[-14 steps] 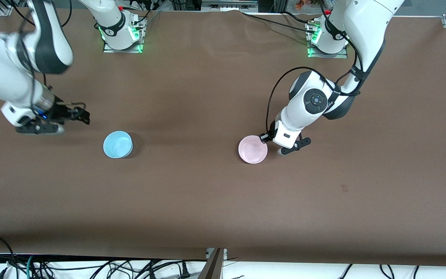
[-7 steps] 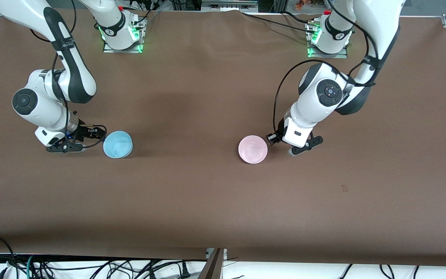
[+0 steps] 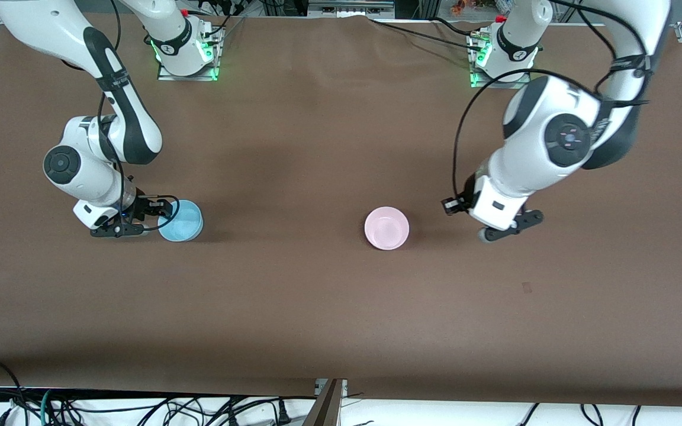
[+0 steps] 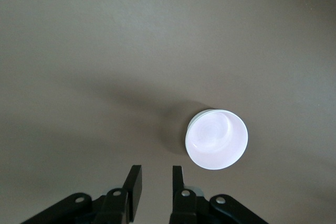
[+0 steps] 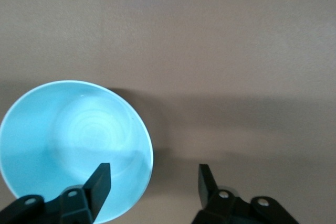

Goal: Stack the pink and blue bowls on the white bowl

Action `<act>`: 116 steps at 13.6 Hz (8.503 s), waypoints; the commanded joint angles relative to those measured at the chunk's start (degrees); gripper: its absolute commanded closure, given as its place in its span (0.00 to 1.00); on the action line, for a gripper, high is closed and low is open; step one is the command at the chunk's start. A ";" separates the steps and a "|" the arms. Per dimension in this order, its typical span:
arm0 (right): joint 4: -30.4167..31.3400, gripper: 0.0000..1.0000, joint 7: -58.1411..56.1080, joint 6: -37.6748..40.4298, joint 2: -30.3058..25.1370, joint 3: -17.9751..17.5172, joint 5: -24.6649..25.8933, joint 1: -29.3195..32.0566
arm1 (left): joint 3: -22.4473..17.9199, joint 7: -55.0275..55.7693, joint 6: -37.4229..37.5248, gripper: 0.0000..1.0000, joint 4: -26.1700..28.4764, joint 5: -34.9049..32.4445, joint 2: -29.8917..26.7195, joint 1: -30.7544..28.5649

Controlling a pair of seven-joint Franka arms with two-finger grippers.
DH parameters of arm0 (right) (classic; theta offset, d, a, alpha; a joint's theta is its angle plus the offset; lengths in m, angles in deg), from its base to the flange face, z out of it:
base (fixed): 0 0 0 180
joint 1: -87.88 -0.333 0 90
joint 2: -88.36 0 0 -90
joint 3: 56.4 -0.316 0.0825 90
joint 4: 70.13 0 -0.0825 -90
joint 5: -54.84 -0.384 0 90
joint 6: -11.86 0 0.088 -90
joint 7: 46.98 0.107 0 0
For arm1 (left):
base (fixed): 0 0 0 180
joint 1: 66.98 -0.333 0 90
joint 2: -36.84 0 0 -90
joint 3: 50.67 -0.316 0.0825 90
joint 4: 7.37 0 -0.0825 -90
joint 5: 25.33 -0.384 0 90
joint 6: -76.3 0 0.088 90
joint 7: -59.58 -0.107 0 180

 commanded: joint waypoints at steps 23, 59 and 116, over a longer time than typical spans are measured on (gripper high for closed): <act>-21.87 1.00 15.94 24.96 0.67 -9.94 -2.69 -0.23 | 0.36 -27.33 24.42 0.64 -15.92 -8.70 -5.73 -12.56; -56.26 1.00 62.48 9.87 31.87 -14.62 4.78 -31.97 | -23.89 -38.49 17.30 0.21 -5.28 -1.40 -16.63 7.22; -29.89 0.00 7.90 51.18 -23.42 -2.67 -1.37 1.79 | -23.54 -38.75 17.65 0.15 -5.55 -0.44 -14.25 5.37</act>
